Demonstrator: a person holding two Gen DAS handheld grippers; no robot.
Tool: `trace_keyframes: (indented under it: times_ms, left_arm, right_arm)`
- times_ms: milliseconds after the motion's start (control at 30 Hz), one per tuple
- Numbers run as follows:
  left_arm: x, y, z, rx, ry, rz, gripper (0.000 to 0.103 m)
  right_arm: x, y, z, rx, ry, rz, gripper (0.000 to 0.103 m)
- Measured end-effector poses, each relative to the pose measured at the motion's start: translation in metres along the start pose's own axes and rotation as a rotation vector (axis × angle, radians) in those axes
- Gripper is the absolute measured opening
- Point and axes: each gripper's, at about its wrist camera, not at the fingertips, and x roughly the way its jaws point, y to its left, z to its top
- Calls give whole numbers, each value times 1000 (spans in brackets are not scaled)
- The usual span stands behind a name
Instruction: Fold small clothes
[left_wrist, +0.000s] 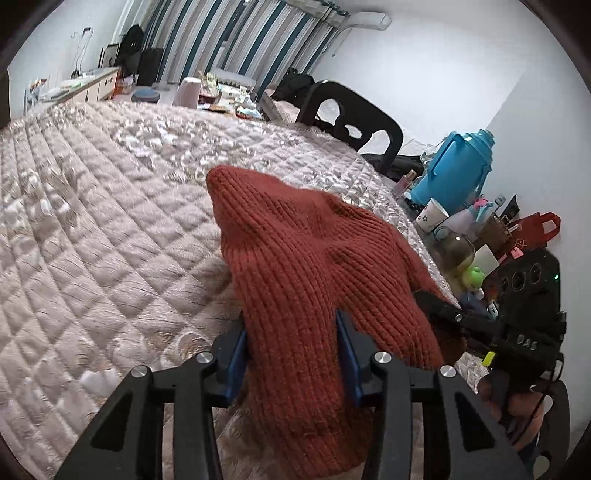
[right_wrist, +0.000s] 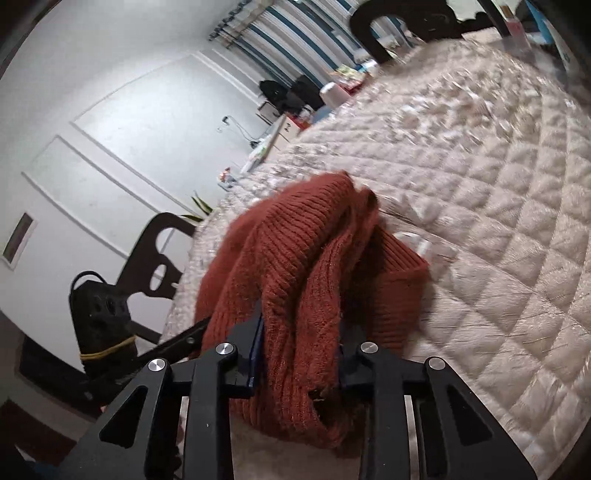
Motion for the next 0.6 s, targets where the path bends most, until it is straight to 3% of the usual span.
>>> trace_keyframes:
  times_ms: [267, 600]
  left_arm:
    - [-54, 30, 21, 20, -98, 67, 45]
    - [-104, 123, 55, -11, -165, 158, 46]
  right_arm:
    - [21, 61, 8, -92, 0, 96, 30]
    - [106, 122, 13, -121, 44, 197, 30]
